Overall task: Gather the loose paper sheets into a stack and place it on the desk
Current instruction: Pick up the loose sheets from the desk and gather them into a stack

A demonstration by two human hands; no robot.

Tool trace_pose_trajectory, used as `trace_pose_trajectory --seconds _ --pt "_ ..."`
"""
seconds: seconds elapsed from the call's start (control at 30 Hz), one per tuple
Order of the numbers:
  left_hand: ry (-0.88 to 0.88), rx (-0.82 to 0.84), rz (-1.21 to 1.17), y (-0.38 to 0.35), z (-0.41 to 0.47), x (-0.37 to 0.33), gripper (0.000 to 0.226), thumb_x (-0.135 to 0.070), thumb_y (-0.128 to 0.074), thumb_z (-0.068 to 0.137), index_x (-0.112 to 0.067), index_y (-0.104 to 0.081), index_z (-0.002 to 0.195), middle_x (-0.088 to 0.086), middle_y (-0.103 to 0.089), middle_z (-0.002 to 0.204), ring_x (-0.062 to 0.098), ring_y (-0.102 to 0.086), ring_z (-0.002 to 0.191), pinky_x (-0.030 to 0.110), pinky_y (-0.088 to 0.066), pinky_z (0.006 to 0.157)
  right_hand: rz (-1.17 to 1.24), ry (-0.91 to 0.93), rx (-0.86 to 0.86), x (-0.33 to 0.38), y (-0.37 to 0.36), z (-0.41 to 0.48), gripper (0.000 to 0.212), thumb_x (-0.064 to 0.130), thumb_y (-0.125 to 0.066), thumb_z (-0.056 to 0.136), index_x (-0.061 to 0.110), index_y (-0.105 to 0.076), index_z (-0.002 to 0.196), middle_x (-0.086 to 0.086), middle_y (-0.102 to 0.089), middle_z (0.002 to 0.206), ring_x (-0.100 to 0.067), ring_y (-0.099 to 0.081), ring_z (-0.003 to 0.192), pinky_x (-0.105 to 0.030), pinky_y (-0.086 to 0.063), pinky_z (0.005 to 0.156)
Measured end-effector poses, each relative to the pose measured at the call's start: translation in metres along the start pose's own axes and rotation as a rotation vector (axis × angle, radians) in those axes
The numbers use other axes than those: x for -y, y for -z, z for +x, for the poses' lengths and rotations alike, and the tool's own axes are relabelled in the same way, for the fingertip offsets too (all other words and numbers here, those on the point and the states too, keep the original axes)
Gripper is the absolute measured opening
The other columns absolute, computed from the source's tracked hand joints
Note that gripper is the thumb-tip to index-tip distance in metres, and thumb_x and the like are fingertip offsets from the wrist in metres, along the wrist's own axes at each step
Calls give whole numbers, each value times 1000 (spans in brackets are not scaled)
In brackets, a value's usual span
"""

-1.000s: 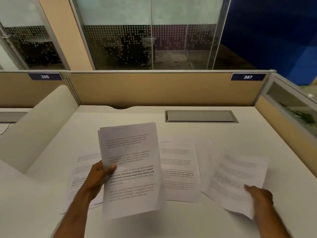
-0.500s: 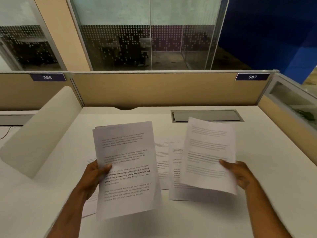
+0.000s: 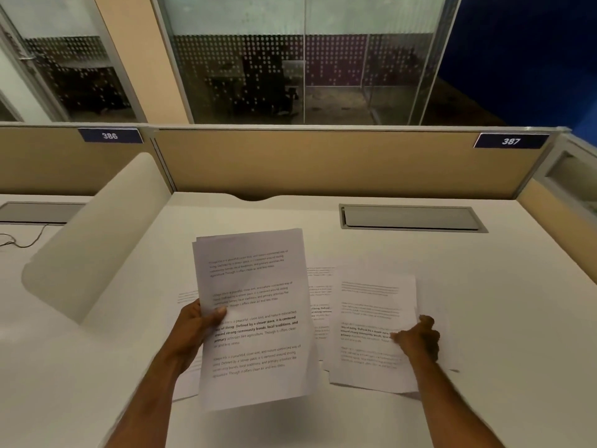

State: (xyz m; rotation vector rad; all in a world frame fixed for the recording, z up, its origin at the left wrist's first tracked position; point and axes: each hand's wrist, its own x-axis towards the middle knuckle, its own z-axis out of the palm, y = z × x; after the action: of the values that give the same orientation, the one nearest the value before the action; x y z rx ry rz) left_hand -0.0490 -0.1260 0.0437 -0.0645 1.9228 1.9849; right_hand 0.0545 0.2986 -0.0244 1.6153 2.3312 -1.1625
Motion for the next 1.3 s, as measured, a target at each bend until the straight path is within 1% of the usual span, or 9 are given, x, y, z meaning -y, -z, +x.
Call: trace_pose_trajectory --seconds 0.17,0.27,0.37,0.47,0.7,0.87,1.07,1.2,1.3 --pt "-4 11 -18 -3 5 -4 29 -2 -64 94 0 -64 122 23 -78 110 42 -77 95 44 -66 72 106 56 52 3 19 9 41 13 -73 86 -1 -64 124 -24 -68 120 -41 -65 107 -49 -54 96" --pt "-17 15 -14 -4 7 -11 29 -1 -64 95 1 -65 123 23 -78 111 43 -76 97 46 -66 75 245 231 89 25 55 5 43 7 -68 91 -3 -58 131 -21 -63 129 -39 -61 114 -45 -49 102" --pt "-32 1 -2 -4 10 -22 29 -1 -63 95 -1 -65 124 23 -78 112 43 -76 99 51 -65 81 435 390 143 53 110 -13 33 3 -68 91 8 -63 123 -16 -68 119 -27 -66 95 -34 -50 88" --pt "-62 -19 7 -3 13 -35 29 -1 -64 95 -2 -66 123 21 -78 113 43 -75 101 57 -62 87 464 497 192 78 158 -46 10 22 -72 89 24 -70 98 1 -78 95 -16 -75 76 -25 -54 62" --pt "-101 10 -35 -18 11 -57 30 0 -64 95 2 -65 124 22 -78 114 40 -76 101 46 -65 80 510 645 524 115 112 -104 19 14 -67 91 9 -71 108 0 -81 90 -11 -77 77 -20 -59 61" --pt "-115 62 -11 -27 2 -64 28 -4 -69 92 0 -69 120 23 -77 115 46 -73 104 59 -60 88 615 595 732 123 36 -132 32 21 -68 91 11 -66 121 -10 -77 112 -31 -74 103 -42 -60 89" --pt "-150 93 -12 -24 -6 -62 31 -30 -72 89 -13 -74 115 18 -78 110 43 -74 103 60 -61 87 608 589 623 125 -6 -145 46 17 -75 87 21 -55 129 -5 -73 120 -27 -71 106 -51 -57 94" --pt "-74 101 -119 -25 -6 -53 53 -63 -41 99 -27 -73 122 17 -78 114 42 -75 104 56 -62 83 664 564 609 126 -17 -151 30 12 -73 88 18 -69 117 -5 -77 111 -26 -74 102 -50 -57 95" --pt "-64 125 -151 -29 -5 -41 46 -51 -68 90 -24 -69 128 16 -75 123 41 -73 109 56 -62 83 675 558 632 128 -20 -152 31 12 -74 87 18 -68 118 -3 -77 113 -24 -73 104 -47 -57 95"
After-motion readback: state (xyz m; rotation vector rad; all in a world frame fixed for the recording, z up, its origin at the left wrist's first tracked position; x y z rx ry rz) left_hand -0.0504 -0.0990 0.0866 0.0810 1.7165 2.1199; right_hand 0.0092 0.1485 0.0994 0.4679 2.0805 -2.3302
